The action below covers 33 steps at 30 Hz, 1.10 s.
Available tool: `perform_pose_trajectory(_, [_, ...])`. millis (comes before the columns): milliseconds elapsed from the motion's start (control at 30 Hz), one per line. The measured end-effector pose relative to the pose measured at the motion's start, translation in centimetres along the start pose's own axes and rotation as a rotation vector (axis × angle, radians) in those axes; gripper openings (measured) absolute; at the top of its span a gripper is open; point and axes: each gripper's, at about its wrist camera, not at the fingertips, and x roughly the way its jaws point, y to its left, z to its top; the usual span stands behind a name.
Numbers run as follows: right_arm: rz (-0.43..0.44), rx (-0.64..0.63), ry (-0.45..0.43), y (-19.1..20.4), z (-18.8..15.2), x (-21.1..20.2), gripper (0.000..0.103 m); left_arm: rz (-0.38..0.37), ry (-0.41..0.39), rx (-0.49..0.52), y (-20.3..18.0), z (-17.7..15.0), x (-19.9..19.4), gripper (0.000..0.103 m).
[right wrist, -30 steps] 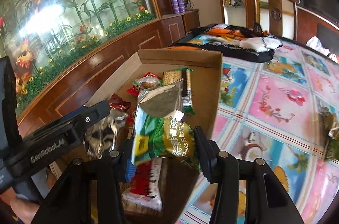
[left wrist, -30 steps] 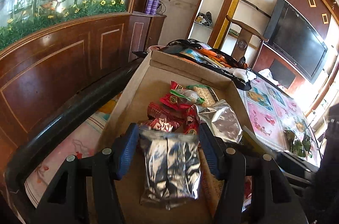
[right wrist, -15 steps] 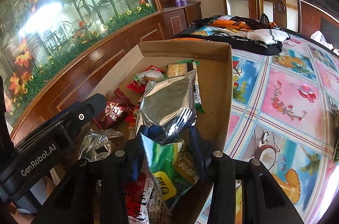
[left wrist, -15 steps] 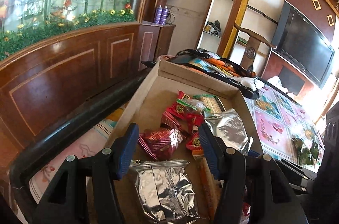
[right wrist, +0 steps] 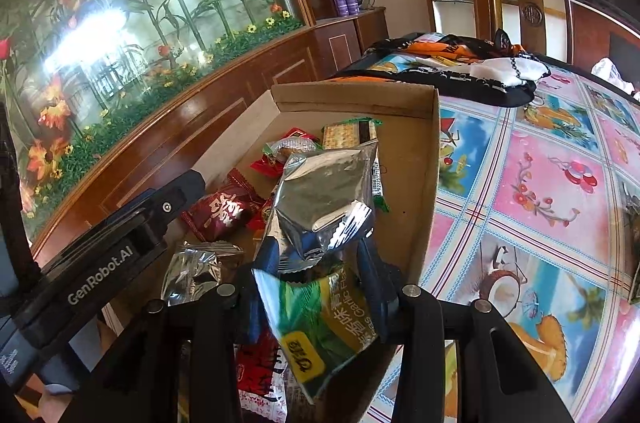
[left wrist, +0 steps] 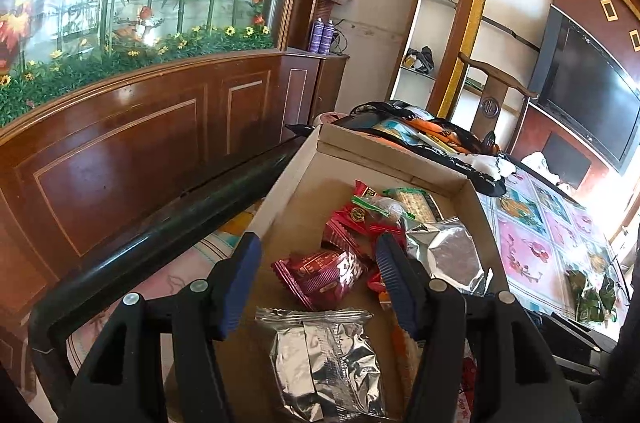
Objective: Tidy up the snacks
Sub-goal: 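Lower both bags into the box and open both grippers, then withdraw both grippers from the box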
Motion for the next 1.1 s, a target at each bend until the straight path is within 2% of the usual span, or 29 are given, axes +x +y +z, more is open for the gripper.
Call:
perform_pose_trajectory(233, [0.022, -0.006, -0.019, 0.3, 0.1, -0.8, 0.045, 0.022, -0.007, 0.008, -0.1, 0.0, -0.1, 0.063])
perform_pose_trajectory(500, [0.031, -0.004, -0.036, 0.2, 0.2, -1.4, 0.050, 0.044, -0.015, 0.016, -0.2, 0.0, -0.2, 0.064])
perform_pose_trajectory(933, [0.071, 0.018, -0.054, -0.9, -0.1, -3.4, 0.050, 0.056, 0.008, 0.009, -0.1, -0.2, 0.2, 0.067])
perform_pose_trajectory(967, [0.077, 0.026, -0.051, -1.1, -0.1, -3.5, 0.050, 0.056, 0.009, 0.010, -0.1, -0.2, 0.2, 0.067])
perform_pose_trajectory(1033, [0.084, 0.042, -0.034, -1.4, -0.3, -3.4, 0.042, 0.057, 0.008, 0.011, -0.1, -0.2, 0.2, 0.068])
perform_pose_trajectory(1067, [0.097, 0.050, -0.013, -1.6, -0.4, -3.1, 0.034, 0.055, 0.009, 0.011, -0.1, -0.2, 0.2, 0.068])
perform_pose_trajectory(1100, [0.107, 0.055, -0.002, -1.6, -0.5, -3.0, 0.033, 0.054, 0.010, 0.011, -0.1, -0.2, 0.2, 0.069])
